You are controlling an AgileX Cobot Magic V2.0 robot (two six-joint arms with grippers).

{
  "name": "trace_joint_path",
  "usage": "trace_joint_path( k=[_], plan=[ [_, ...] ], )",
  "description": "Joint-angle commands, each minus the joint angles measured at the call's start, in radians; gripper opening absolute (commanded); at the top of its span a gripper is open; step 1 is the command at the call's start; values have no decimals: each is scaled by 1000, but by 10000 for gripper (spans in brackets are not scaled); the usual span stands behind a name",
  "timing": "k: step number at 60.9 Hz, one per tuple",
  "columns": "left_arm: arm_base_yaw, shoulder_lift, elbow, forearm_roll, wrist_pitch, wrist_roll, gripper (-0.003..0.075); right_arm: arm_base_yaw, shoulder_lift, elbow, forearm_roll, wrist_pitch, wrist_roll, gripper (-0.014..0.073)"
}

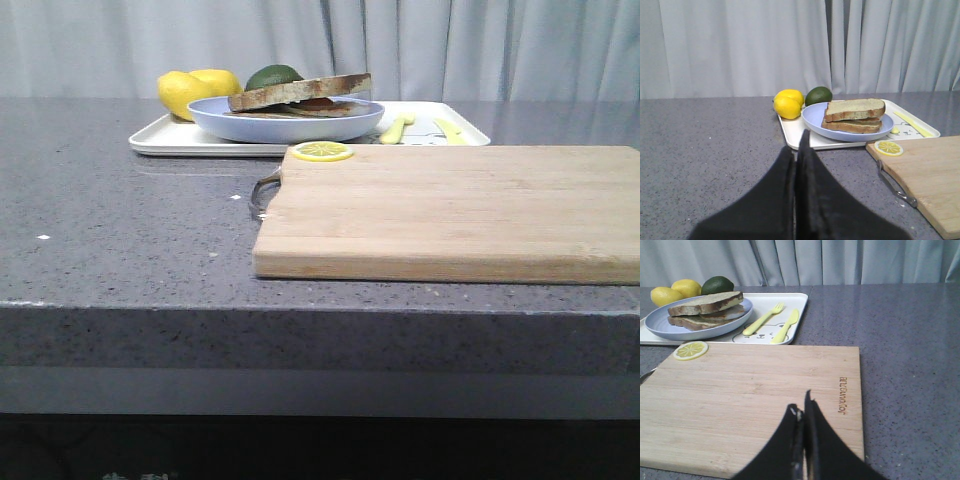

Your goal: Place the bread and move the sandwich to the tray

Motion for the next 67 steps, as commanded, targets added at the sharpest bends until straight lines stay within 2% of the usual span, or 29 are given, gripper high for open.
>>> trace_joint_path(
  k=[1,54,67],
  plan=[
    [-5,-44,-5,4,-67,-11,-20,-4,9,-25,-3,-86,-3,-60],
    [-4,-74,29,2,-89,-11,-20,-4,9,-25,-3,-85,-3,-60],
    [138,-83,150,-102,-135,-11,-20,-4,9,-25,-3,-85,-3,-60]
  ],
)
